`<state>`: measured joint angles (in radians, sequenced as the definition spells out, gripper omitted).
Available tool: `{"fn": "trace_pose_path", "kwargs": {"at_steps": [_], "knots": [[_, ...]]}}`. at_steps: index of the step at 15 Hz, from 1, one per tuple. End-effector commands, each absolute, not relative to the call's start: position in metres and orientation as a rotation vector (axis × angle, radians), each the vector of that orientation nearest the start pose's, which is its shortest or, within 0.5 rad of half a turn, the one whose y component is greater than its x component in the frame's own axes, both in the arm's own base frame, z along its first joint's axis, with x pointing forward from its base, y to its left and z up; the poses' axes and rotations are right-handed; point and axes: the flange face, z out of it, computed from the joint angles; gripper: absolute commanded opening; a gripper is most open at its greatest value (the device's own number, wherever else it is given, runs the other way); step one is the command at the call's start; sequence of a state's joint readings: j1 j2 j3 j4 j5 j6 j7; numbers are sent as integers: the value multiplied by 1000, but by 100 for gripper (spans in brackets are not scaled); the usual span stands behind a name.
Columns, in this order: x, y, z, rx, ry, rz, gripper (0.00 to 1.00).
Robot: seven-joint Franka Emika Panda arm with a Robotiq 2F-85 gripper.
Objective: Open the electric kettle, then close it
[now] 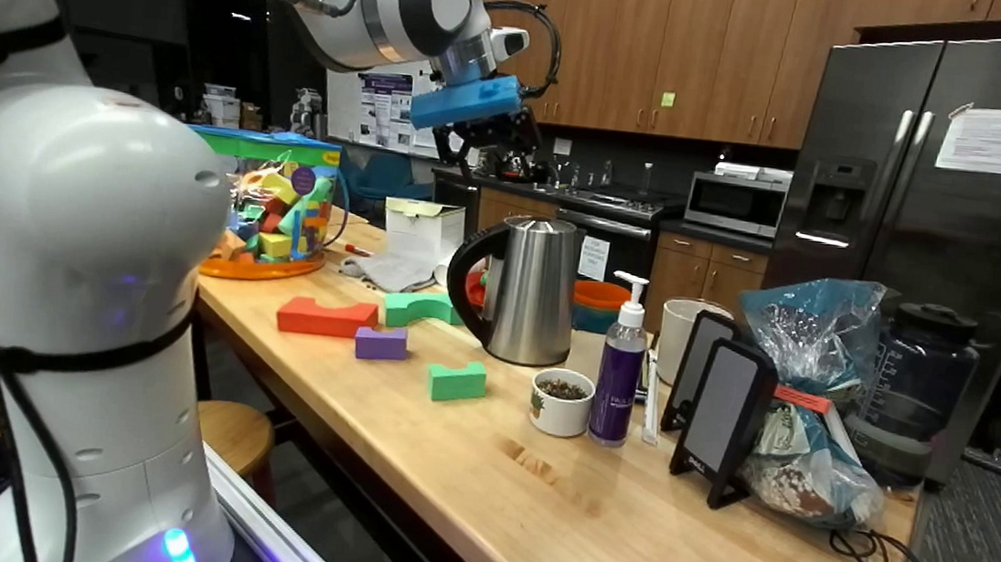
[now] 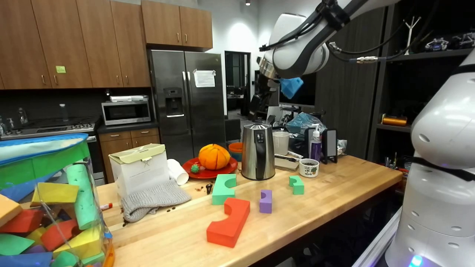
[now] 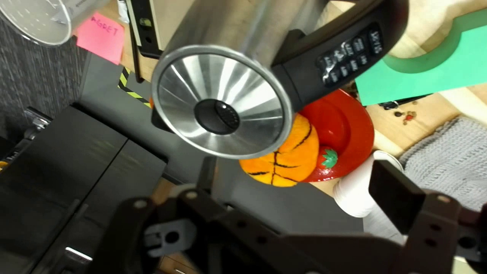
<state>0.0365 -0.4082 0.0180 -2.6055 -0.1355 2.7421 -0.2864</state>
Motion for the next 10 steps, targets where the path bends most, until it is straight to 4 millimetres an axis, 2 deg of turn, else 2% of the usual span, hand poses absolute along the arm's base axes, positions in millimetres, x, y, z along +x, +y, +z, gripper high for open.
{"fn": "trace_pose_path", "kwargs": {"at_steps": [1,5,10], "knots": [[475,3,443,-3156,-736,-768,100],[499,-17,434,-3169,-738,-707,100],[516,-36,431,-3191,-740,-666,100]]}}
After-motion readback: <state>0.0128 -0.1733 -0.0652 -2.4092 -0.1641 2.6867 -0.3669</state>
